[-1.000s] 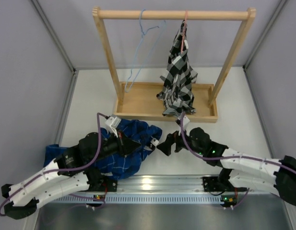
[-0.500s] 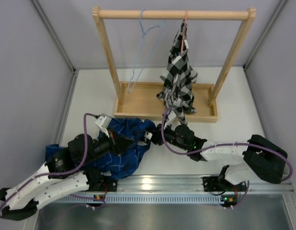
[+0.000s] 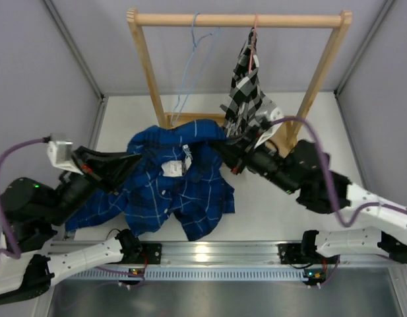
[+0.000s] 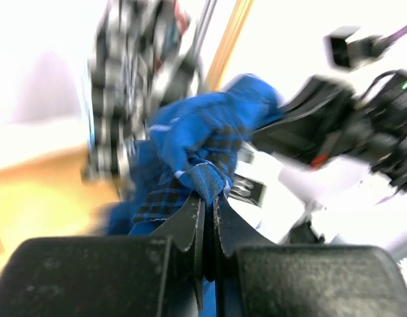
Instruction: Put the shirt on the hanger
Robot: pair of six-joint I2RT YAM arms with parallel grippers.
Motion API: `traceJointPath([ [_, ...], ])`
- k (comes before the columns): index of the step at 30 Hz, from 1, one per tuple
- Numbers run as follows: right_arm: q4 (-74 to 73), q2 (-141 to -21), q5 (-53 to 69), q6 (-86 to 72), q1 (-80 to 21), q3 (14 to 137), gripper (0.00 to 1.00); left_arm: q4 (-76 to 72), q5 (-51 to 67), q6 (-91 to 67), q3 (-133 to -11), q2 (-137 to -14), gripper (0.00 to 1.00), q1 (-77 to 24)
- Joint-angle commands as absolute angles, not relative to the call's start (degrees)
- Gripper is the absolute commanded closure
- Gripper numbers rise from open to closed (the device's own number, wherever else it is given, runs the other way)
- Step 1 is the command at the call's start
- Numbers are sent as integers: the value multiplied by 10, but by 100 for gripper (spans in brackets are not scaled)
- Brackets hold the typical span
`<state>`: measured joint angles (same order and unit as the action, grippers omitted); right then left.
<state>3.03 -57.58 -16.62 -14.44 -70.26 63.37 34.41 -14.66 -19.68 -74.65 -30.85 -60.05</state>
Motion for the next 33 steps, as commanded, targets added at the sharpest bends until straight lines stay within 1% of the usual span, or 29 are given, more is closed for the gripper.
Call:
traceJointPath([
  [1, -217, -614, -198, -62, -742, 897, 100, 283, -127, -97, -844, -349, 100, -602],
  [2, -328, -639, -186, -60, -742, 960, 100, 280, -126, -90, -860, -357, 100, -602],
  [3, -374, -663, -189, -66, -742, 1068, 100, 279, -134, -81, -876, -364, 100, -602],
  [4, -413, -702, -190, -69, -743, 1110, 100, 279, -142, -81, -873, -373, 100, -602],
  [5, -442, -713, -192, -73, -743, 1133, 100, 277, -159, -82, -862, -374, 100, -602],
  [6, -459, -716, -205, -89, -743, 1125, 100, 268, -163, -87, -820, -370, 100, -602],
  [8, -451, -694, -223, -126, -743, 1067, 100, 251, -176, -105, -757, -358, 100, -602],
  [9, -420, -666, -229, -140, -743, 979, 100, 225, -184, -117, -680, -338, 100, -602],
  [10, -398, -647, -237, -157, -743, 925, 100, 209, -193, -132, -637, -325, 100, -602],
  [11, -374, -629, -249, -190, -743, 823, 100, 192, -201, -162, -594, -313, 100, -602],
  [12, -350, -599, -253, -204, -742, 779, 100, 174, -200, -177, -550, -289, 100, -602],
  [13, -314, -585, -257, -221, -742, 736, 100, 145, -198, -194, -468, -279, 100, -602],
  [14, -299, -574, -262, -252, -742, 699, 100, 132, -193, -228, -429, -272, 100, -602],
  [15, -284, -551, -264, -266, -742, 630, 100, 119, -172, -242, -392, -260, 100, -602],
  [16, -254, -540, -267, -281, -742, 597, 100, 100, -167, -258, -330, -257, 100, -602],
  [19, -238, -518, -303, -319, -742, 518, 100, 91, -150, -313, -267, -247, 100, -602],
  [21, -240, -517, -330, -326, -738, 493, 100, 95, -149, -317, -237, -230, 68, -602],
  [22, -240, -517, -330, -327, -736, 489, 100, 104, -162, -316, -236, -222, 49, -602],
  [23, -241, -517, -326, -326, -733, 487, 100, 132, -176, -315, -247, -217, 15, -602],
  [24, -243, -519, -325, -323, -729, 487, 100, 148, -189, -311, -257, -213, 2, -602],
  [26, -257, -522, -333, -314, -727, 493, 100, 181, -210, -293, -286, -220, 2, -602],
  [28, -265, -516, -339, -305, -727, 495, 100, 195, -233, -295, -348, -256, 2, -602],
  [29, -267, -512, -344, -295, -726, 494, 100, 200, -268, -296, -370, -271, 2, -602],
  [30, -275, -500, -348, -289, -726, 494, 100, 243, -302, -308, -426, -312, 2, -602],
  [31, -280, -493, -352, -287, -726, 493, 100, 263, -331, -320, -452, -336, 2, -602],
  [33, -283, -468, -352, -270, -726, 485, 100, 280, -314, -304, -495, -400, 2, -602],
])
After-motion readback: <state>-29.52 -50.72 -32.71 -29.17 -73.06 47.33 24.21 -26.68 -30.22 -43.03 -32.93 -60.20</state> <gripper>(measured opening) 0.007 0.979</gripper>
